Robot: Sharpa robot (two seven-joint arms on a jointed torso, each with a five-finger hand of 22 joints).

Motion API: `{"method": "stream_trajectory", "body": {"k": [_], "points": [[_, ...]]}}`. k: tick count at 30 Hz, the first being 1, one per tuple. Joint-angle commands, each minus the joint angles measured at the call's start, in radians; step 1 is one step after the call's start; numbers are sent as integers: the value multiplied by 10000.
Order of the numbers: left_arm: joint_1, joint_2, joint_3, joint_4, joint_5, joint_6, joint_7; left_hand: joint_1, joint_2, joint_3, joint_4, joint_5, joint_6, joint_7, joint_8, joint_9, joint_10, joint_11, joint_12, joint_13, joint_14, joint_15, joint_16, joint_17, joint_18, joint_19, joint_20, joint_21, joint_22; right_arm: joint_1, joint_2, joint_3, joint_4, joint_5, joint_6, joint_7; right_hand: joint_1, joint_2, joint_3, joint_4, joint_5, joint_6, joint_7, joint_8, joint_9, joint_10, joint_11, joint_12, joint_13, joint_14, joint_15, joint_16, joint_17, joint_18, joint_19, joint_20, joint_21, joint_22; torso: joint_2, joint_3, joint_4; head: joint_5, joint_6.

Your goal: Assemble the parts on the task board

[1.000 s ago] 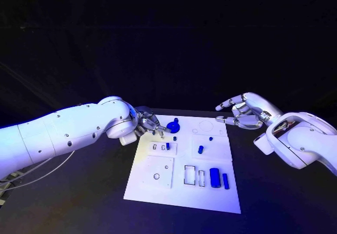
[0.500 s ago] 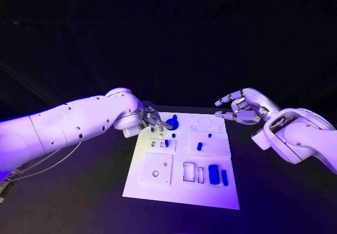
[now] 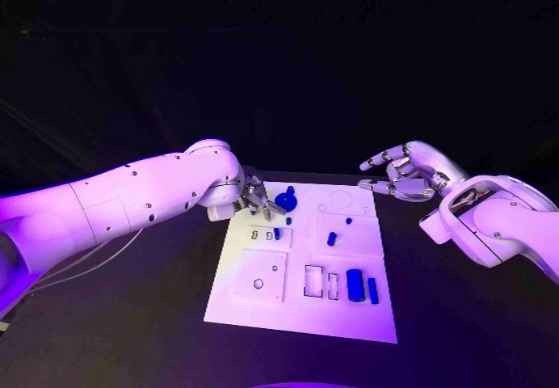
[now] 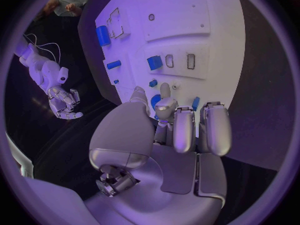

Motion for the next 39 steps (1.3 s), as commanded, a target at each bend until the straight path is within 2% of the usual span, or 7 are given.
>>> {"method": "stream_trajectory", "body": {"k": [1,7,9,12,24,39], "points": [[16,83,-17,-85,-409,599,-181,-79,0,-68,11,-23,-65,-7,41,19,-92,16,-69,-20,439,-55,-5,88,-174,-65,12,24,12,2,18,7,-15,-38,-85,-53,-126,17,-50,-1,22,-58,2,6,-11,-15,19,-47,266,614,-76,-37,1015,94,72,-23,-59,-6,1,6,11,-17,-40],[13,165,-65,-124,-432,724,-204,-73,-1,-71,6,-22,-69,-7,45,26,-87,16,-59,-8,439,-55,-4,89,-178,-57,12,34,34,2,37,7,-34,-30,-79,-67,-143,21,-64,10,19,-59,2,9,-14,-11,20,-44,267,616,-76,-35,1020,93,76,-23,-59,-4,12,0,-4,-31,-66],[12,180,-80,-121,-417,766,-209,-71,-2,-71,5,-21,-70,-7,46,28,-83,16,-50,3,439,-55,-5,88,-182,-48,13,43,54,2,44,7,-36,-29,-72,-71,-143,21,-64,10,19,-59,2,9,-14,-11,20,-44,267,616,-76,-35,1020,93,76,-23,-59,-4,12,2,-7,-121,-80],[9,203,-101,-121,-377,835,-218,-73,10,-73,7,-19,-74,-8,52,37,-71,16,-28,30,439,-55,-5,90,-184,-43,13,48,67,2,48,7,-36,-27,-63,-77,-143,21,-64,10,19,-59,2,9,-14,-11,20,-44,267,616,-76,-35,1020,93,76,-23,-60,-4,14,7,-10,-155,-110],[-17,356,-213,-192,-255,976,-241,-29,105,-65,-5,-8,-121,-6,90,102,-84,18,-28,28,438,-52,-13,86,-179,-65,19,40,46,2,33,7,-45,-18,-11,-117,-154,30,-71,19,24,-59,2,11,-15,-7,19,-40,270,616,-75,-37,1018,94,74,-23,-67,-9,19,0,17,-84,-179],[-22,383,-237,-136,-106,1056,-244,34,181,-56,-15,-6,-155,-5,124,159,-80,20,-2,60,438,-50,-17,88,-184,-61,26,56,79,3,-2,6,-27,105,17,-192,-166,47,-84,30,38,-55,0,19,-19,9,16,-25,281,618,-76,-37,1021,97,72,-23,-83,-17,26,10,-3,-26,-256]]}}
